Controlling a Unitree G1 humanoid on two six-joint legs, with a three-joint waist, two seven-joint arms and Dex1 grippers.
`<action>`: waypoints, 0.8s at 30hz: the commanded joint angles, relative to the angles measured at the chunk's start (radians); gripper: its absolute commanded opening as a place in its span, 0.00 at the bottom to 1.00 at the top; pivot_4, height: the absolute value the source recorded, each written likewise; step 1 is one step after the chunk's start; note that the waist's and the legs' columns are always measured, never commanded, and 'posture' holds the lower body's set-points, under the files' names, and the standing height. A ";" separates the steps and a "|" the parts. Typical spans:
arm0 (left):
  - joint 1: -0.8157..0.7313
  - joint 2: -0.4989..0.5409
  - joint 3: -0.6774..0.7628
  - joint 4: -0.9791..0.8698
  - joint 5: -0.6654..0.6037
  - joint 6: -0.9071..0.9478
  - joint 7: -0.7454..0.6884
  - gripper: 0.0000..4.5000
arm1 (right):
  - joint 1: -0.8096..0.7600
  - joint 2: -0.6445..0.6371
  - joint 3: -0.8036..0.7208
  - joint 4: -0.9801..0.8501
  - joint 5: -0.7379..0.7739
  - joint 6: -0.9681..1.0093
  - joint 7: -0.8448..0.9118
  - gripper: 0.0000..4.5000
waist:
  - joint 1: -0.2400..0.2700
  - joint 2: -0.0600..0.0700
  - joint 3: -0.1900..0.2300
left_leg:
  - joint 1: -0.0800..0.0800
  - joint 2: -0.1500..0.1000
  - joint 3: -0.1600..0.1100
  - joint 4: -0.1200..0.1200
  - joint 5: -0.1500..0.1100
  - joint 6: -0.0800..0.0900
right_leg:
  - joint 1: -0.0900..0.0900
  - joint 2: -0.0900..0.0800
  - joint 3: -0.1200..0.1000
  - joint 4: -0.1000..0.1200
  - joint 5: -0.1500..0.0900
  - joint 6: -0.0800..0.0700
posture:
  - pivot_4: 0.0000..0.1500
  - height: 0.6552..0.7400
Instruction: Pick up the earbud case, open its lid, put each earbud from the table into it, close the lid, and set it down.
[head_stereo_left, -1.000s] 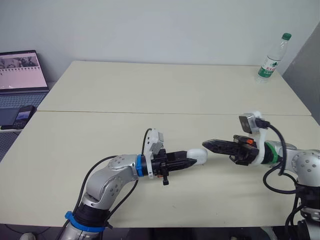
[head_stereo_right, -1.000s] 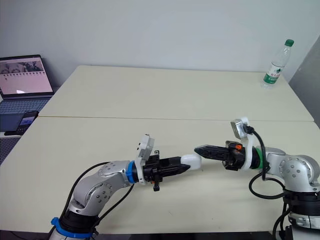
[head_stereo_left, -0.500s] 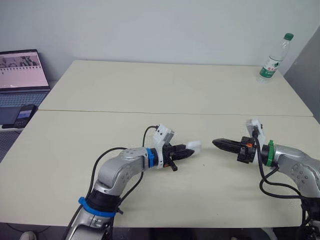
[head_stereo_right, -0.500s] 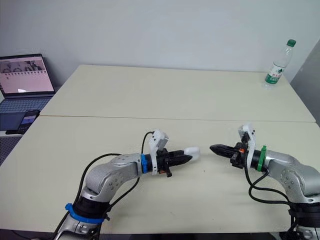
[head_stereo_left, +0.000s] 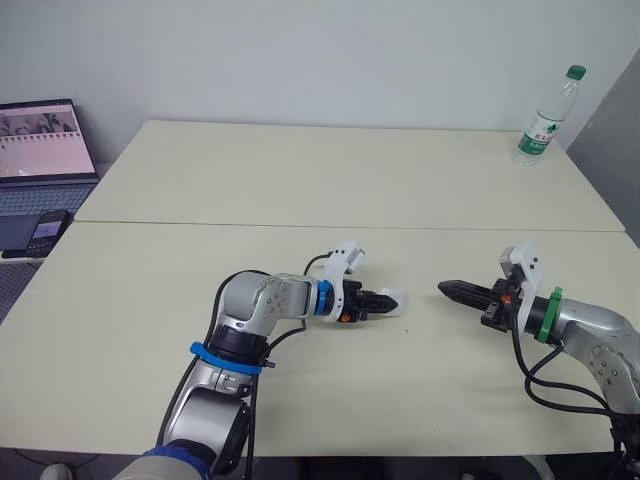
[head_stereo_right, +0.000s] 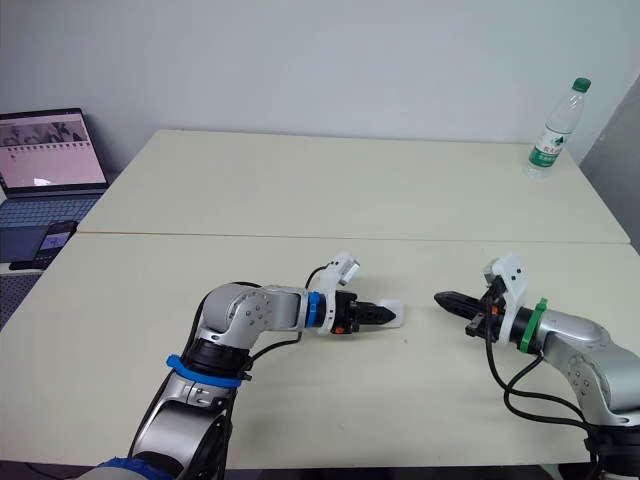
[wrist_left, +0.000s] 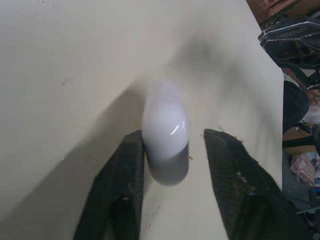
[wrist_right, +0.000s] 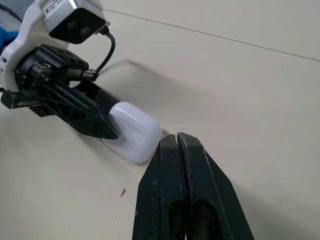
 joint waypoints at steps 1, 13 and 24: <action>-0.004 0.007 0.028 -0.050 -0.030 -0.009 -0.037 0.66 | -0.001 0.000 -0.035 -0.048 0.000 -0.030 -0.007 0.00 | 0.000 0.000 0.000 | 0.000 0.000 0.000 0.000 0.000 0.000 | 0.000 0.000 0.000 0.000 0.000 0.000 | 1.00 0.95; 0.300 0.360 -0.023 -0.430 -0.002 -0.256 -0.287 0.99 | 0.089 0.037 -0.018 0.054 -0.150 -0.320 0.042 0.00 | -0.001 0.000 0.000 | 0.001 0.000 0.001 0.000 0.000 0.000 | 0.000 -0.003 0.000 0.000 0.000 0.000 | 1.00 0.95; 0.680 0.430 0.089 -0.396 0.266 -0.975 -0.343 1.00 | 0.221 0.013 -0.041 0.222 -0.221 -0.606 0.216 0.45 | 0.002 0.001 0.000 | 0.003 0.001 0.003 0.001 0.000 0.000 | 0.002 -0.007 0.000 0.000 -0.001 -0.003 | 1.00 0.95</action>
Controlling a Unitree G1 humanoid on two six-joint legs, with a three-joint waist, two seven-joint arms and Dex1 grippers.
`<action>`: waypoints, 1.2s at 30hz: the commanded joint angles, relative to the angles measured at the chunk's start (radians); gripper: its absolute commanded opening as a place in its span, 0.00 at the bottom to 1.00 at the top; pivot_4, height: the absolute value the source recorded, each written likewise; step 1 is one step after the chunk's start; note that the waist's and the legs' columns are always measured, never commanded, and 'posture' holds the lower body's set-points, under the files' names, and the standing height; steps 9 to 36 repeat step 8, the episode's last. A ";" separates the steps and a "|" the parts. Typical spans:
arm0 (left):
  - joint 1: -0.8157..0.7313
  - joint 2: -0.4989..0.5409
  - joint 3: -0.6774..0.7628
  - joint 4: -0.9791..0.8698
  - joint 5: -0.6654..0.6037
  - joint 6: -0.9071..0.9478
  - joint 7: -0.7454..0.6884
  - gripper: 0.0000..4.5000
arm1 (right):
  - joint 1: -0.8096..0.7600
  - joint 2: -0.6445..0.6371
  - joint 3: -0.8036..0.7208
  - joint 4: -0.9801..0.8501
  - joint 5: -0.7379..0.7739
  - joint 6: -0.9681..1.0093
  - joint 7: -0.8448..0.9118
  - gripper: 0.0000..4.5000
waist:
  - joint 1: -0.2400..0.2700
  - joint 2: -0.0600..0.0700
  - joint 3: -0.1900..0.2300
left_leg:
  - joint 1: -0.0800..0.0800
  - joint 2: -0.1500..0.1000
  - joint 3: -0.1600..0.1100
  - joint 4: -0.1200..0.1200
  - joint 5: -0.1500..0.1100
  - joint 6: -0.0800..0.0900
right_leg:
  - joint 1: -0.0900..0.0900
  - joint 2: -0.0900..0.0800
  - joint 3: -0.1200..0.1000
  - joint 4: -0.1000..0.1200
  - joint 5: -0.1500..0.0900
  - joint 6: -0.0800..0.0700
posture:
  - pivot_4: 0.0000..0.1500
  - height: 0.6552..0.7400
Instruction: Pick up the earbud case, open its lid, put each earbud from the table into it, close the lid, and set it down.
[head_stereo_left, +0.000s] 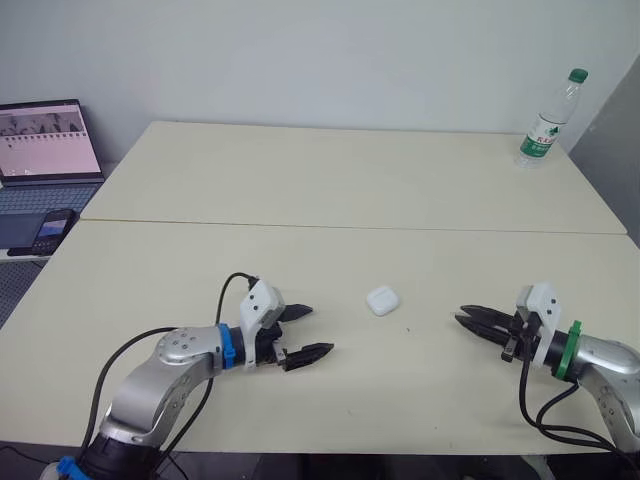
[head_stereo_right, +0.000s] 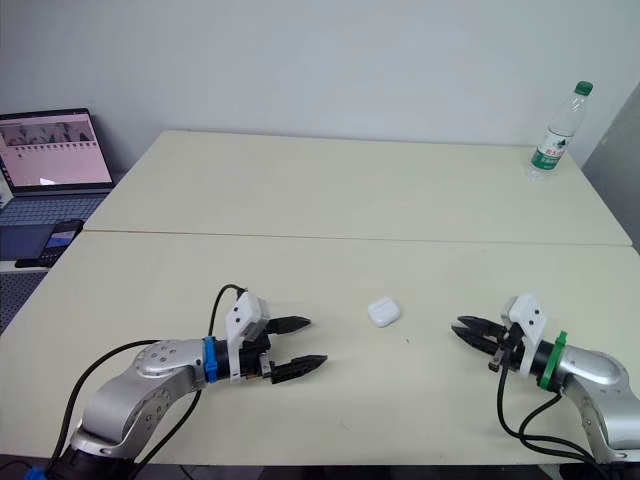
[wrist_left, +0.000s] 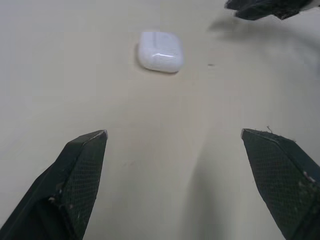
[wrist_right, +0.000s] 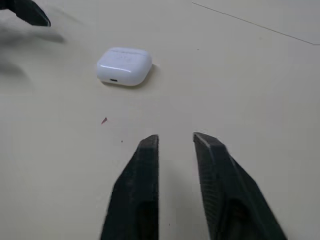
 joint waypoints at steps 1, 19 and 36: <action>0.064 0.009 0.028 0.014 0.060 -0.182 -0.024 1.00 | 0.023 -0.012 -0.029 0.035 -0.034 -0.108 0.038 0.54 | 0.000 0.000 0.000 | 0.000 0.000 0.000 0.000 0.000 0.000 | 0.000 0.000 0.000 0.000 0.000 0.000 | 1.00 0.95; 0.107 -0.001 0.064 0.022 0.044 -0.209 -0.009 1.00 | 0.060 -0.004 -0.036 0.092 -0.021 -0.142 0.068 1.00 | 0.000 0.000 0.000 | 0.000 0.001 0.000 0.000 0.000 0.000 | 0.000 0.000 -0.001 0.001 0.000 0.000 | 1.00 0.95; 0.107 -0.001 0.064 0.022 0.044 -0.209 -0.009 1.00 | 0.060 -0.004 -0.036 0.092 -0.021 -0.142 0.068 1.00 | 0.000 0.000 0.000 | 0.000 0.001 0.000 0.000 0.000 0.000 | 0.000 0.000 -0.001 0.001 0.000 0.000 | 1.00 0.95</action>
